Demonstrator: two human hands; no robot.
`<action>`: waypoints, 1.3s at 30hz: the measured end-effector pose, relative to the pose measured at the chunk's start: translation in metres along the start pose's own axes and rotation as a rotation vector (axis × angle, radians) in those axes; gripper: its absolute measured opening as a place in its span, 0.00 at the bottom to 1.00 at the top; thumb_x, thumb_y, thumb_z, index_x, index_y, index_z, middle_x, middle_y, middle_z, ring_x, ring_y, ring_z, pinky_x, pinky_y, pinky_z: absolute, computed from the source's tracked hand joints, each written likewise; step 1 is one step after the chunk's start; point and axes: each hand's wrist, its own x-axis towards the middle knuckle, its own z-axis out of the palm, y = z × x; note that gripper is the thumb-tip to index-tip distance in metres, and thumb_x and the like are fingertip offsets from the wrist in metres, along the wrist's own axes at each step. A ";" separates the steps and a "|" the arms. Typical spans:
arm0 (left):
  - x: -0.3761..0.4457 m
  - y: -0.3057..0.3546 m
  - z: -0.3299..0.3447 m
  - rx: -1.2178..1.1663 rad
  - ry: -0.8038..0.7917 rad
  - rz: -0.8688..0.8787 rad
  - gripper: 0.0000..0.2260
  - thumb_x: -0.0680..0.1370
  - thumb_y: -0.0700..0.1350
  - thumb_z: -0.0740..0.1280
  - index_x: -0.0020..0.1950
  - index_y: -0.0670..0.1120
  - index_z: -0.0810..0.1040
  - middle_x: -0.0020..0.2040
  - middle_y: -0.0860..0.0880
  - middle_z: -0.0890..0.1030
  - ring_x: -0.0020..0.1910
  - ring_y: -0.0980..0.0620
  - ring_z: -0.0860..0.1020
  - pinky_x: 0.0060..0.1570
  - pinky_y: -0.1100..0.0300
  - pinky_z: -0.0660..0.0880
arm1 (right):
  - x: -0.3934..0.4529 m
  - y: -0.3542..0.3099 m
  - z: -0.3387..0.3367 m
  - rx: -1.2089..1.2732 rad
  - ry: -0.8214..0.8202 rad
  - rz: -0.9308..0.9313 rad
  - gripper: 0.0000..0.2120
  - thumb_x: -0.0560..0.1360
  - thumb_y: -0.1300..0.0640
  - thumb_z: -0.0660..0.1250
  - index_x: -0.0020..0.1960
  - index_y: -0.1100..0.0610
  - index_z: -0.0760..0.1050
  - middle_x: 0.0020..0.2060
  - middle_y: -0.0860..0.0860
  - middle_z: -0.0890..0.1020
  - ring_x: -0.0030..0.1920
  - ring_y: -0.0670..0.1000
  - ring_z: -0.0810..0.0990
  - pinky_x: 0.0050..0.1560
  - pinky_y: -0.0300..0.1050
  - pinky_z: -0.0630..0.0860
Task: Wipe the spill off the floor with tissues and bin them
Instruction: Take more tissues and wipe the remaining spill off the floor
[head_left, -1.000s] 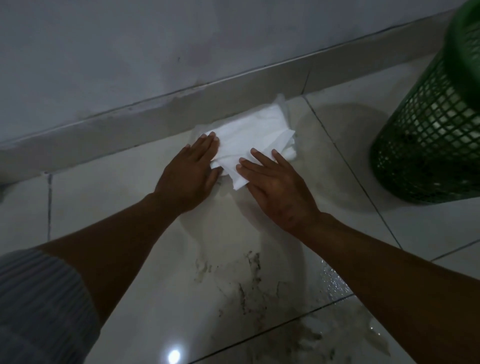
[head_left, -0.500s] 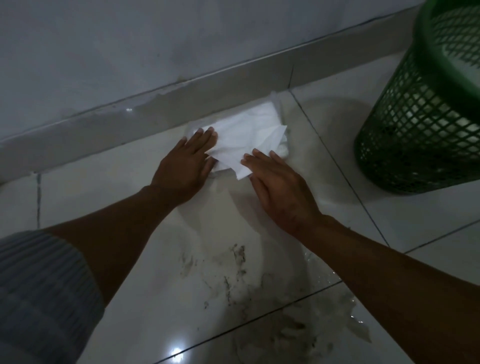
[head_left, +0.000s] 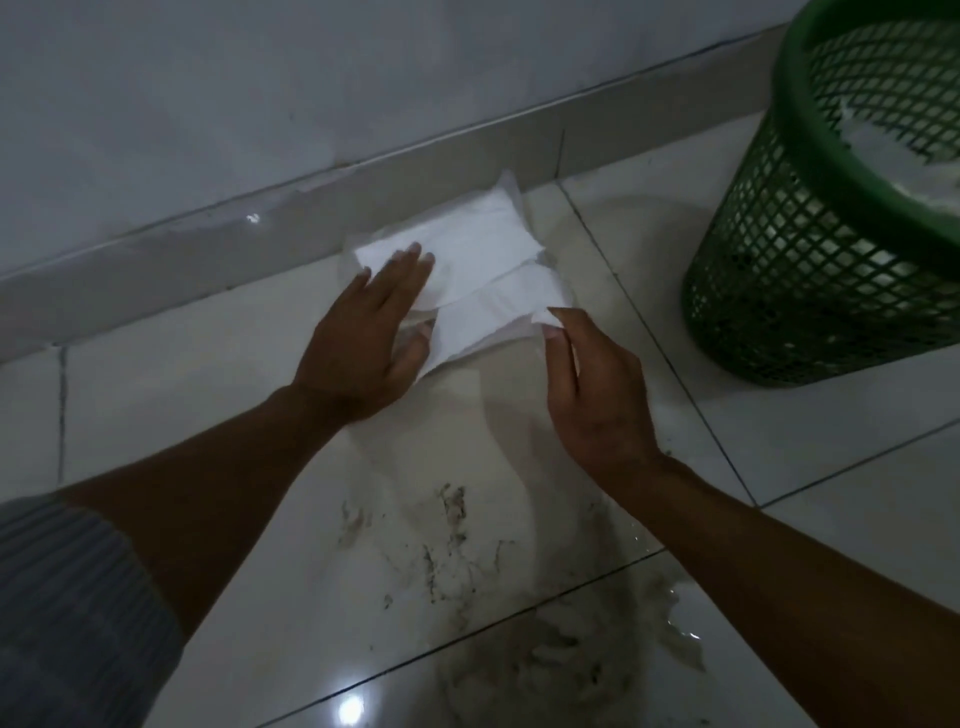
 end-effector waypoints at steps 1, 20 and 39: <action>-0.002 0.003 0.002 -0.002 -0.017 0.009 0.25 0.82 0.50 0.54 0.79 0.46 0.59 0.79 0.47 0.60 0.78 0.49 0.58 0.77 0.49 0.57 | 0.001 -0.002 0.000 0.011 0.013 0.021 0.10 0.83 0.58 0.57 0.58 0.57 0.76 0.42 0.46 0.77 0.40 0.45 0.75 0.39 0.30 0.64; -0.042 0.068 -0.058 -0.484 0.235 -0.288 0.26 0.74 0.66 0.64 0.61 0.47 0.82 0.56 0.50 0.84 0.54 0.57 0.82 0.57 0.56 0.79 | -0.012 -0.036 -0.020 0.172 -0.018 -0.028 0.09 0.83 0.55 0.57 0.50 0.50 0.75 0.33 0.44 0.76 0.35 0.42 0.75 0.33 0.35 0.69; -0.215 0.129 -0.065 -0.093 -0.105 -0.059 0.07 0.75 0.45 0.70 0.50 0.46 0.85 0.54 0.46 0.85 0.53 0.47 0.83 0.54 0.54 0.78 | -0.124 -0.034 -0.056 -0.220 -0.763 -0.563 0.13 0.77 0.55 0.64 0.56 0.59 0.82 0.56 0.55 0.84 0.56 0.55 0.82 0.61 0.52 0.78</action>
